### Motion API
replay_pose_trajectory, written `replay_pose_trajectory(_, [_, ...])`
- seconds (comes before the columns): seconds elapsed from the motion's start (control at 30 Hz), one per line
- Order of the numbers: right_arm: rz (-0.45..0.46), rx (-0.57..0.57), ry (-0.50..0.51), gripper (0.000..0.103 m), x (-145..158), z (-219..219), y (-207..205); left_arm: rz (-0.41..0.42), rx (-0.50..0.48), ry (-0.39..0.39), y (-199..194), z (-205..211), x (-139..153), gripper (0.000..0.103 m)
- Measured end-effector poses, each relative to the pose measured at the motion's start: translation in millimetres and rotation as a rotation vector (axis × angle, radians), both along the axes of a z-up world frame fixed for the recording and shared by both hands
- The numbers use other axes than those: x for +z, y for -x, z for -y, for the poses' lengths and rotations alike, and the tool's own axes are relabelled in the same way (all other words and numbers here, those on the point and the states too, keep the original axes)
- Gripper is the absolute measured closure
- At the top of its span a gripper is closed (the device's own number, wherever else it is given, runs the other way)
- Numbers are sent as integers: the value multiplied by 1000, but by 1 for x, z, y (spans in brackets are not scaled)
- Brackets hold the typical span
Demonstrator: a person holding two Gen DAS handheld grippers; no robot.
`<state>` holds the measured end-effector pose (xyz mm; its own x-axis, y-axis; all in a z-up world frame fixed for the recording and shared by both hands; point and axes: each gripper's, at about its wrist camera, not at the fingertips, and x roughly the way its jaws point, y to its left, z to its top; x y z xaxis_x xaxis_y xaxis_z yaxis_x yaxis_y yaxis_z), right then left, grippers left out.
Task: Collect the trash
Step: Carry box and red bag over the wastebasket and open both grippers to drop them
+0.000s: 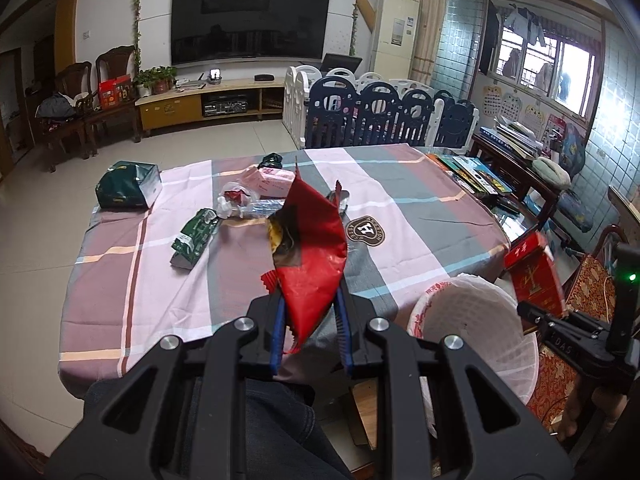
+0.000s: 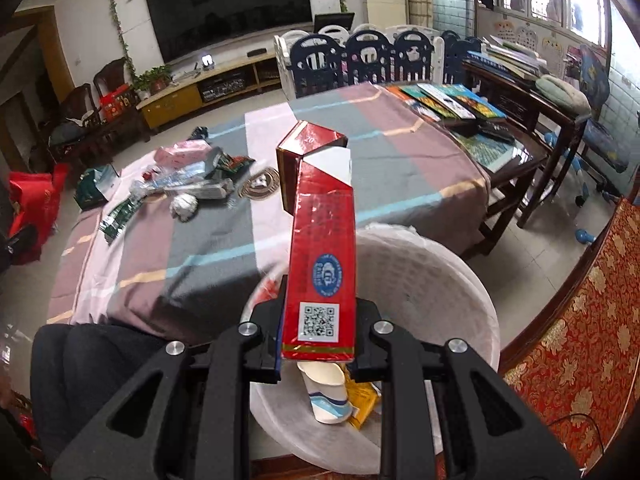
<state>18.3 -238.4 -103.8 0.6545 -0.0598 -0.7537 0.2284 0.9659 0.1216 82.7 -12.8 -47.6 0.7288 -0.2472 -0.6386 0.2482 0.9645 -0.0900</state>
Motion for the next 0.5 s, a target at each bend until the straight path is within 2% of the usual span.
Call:
replay_pose_trajectory(0.1, [-50,-16,-10,80,-21,9,4,-18,-34,11,2,10,-4,81])
replay_pose_trajectory(0.2, [-138,-27,-35,79,-46,17,2,-55,-81,30,1,24,-12,81])
replay_pose_trajectory(0.27, [-217,-37,-67,65,-65,22,2,-84,-114,43,0,35,-19,81])
replay_pose_trajectory(0.3, [-228,-58,-77,51,-69,27,4,-98,-132,50,0,41,-22,81])
replay_pose_trajectory(0.33, [-218,-85,-85,41,-69,32,7,-112,-157,59,0,48,-26,81])
replay_pose_trajectory(0.5, [-127,-227,-59,37,-44,68,24,-215,-305,98,-2,96,-48,81])
